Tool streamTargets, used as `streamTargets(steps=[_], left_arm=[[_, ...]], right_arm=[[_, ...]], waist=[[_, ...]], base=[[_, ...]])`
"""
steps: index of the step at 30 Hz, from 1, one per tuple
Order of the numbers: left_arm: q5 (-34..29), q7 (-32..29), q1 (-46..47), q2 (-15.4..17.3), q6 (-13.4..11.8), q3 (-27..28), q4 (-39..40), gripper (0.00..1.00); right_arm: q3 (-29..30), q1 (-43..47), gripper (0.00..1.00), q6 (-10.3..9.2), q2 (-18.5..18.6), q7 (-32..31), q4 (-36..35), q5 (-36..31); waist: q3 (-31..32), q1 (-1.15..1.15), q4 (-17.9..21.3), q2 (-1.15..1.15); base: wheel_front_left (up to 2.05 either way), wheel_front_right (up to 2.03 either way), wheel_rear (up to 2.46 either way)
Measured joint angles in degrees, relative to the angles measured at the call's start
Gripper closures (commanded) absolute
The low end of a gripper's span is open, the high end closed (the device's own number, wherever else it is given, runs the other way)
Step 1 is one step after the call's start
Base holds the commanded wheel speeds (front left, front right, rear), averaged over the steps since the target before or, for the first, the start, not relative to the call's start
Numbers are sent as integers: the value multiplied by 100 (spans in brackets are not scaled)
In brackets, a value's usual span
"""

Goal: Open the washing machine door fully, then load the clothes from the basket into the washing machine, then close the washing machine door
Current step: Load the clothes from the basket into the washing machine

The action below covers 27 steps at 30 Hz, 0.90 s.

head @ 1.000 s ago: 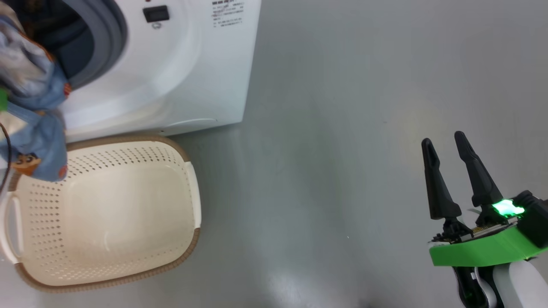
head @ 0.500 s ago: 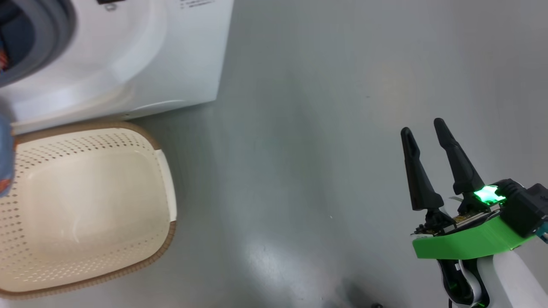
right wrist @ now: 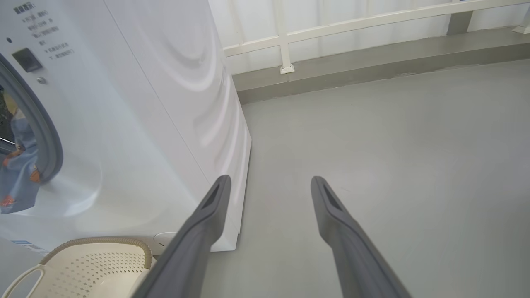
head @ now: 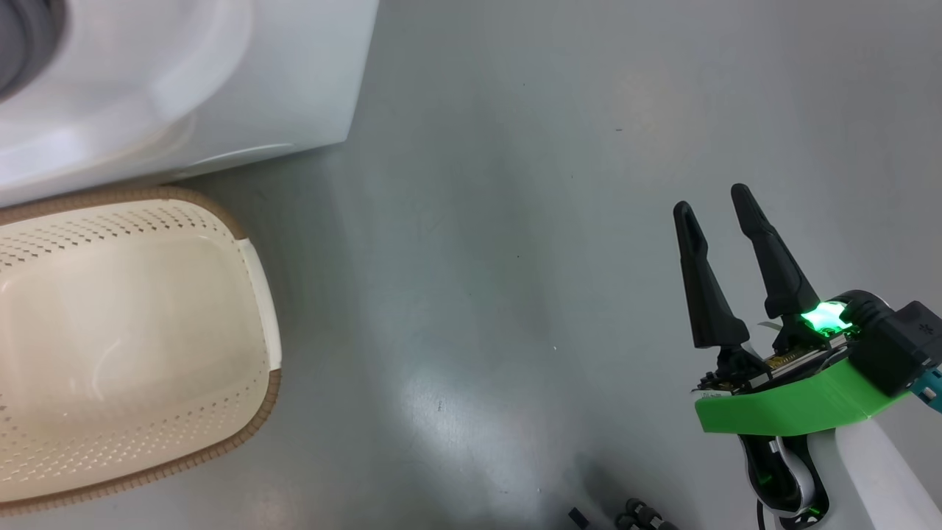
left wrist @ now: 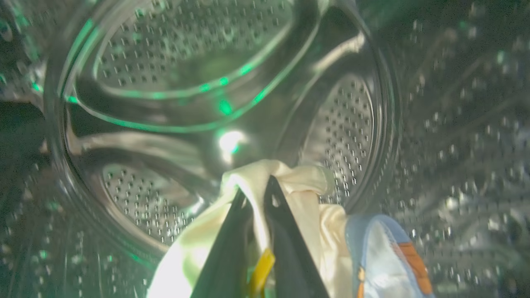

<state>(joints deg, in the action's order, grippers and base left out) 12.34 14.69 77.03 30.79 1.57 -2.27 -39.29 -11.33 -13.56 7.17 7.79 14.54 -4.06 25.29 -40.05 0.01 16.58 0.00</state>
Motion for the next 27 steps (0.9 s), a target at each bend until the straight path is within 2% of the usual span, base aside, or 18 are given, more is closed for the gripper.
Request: streamTargets(steps=[2,3,4,5,6,7,20,27], left_arm=[[-48,-1,-149,-29,51,14,-141,98],[-49,0,-195,-57,69,43,-248,91],[-48,0,-214,-88,102,54,-426,67],[-68,-1,-226,-99,127,37,-547,56],[-82,-1,-226,-107,148,42,-672,56],[-82,-1,-218,-115,153,40,-811,0],[-62,-157,61,-305,445,-264,-2582,0],[34,-104,65,-358,500,-296,-2937,0]], right_arm=[[-14,-1,0,0,0,0,3,-1],[-24,-1,0,0,-2,0,4,-1],[-31,-2,0,0,-4,0,9,-3],[-35,-2,0,0,-7,0,11,-5],[-40,-2,0,0,-8,0,13,-7],[-45,-2,0,0,-11,0,19,-7],[-92,-1,0,0,-9,0,46,-7],[-94,-1,0,0,47,0,46,-7]], waist=[[5,0,-8,0],[8,0,-11,0],[17,0,-14,0],[26,0,-16,0],[36,0,-19,0],[48,0,-21,0],[227,-1,-134,0],[310,-1,-166,0]], base=[[0,0,0],[0,0,0],[0,0,0],[0,0,0],[0,0,0],[0,0,0],[0,0,0],[0,0,0]])
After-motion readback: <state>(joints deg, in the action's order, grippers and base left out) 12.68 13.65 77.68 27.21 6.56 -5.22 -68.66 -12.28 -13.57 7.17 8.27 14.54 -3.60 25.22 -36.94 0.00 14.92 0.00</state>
